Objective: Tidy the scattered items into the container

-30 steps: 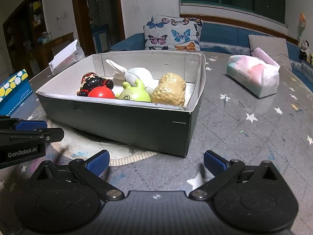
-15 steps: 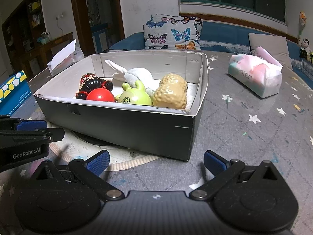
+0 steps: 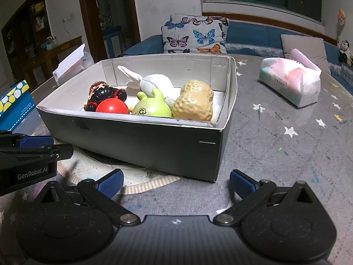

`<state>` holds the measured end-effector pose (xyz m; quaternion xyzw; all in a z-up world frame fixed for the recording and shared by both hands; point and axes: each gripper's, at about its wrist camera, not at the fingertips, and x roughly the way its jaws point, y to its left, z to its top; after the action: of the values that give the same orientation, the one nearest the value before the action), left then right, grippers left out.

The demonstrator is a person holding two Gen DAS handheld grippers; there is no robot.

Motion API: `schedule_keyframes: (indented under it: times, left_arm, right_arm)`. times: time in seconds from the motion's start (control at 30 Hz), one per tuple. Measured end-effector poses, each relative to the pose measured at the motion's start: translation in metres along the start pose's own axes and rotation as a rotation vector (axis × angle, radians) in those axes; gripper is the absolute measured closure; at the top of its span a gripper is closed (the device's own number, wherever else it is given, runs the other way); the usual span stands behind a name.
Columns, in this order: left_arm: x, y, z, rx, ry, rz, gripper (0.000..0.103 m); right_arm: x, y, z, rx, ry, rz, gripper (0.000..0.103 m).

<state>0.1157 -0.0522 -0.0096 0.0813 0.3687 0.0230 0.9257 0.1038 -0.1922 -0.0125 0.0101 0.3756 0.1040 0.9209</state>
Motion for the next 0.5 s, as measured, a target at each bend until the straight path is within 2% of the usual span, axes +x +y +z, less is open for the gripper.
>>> schedule_keyframes:
  times: [0.5]
  left_arm:
    - [0.0024,-0.0014,0.0025,0.005,-0.004,0.007,0.067]
  right_arm:
    - [0.0033,0.0003,0.0001,0.007,0.002,0.004,0.000]
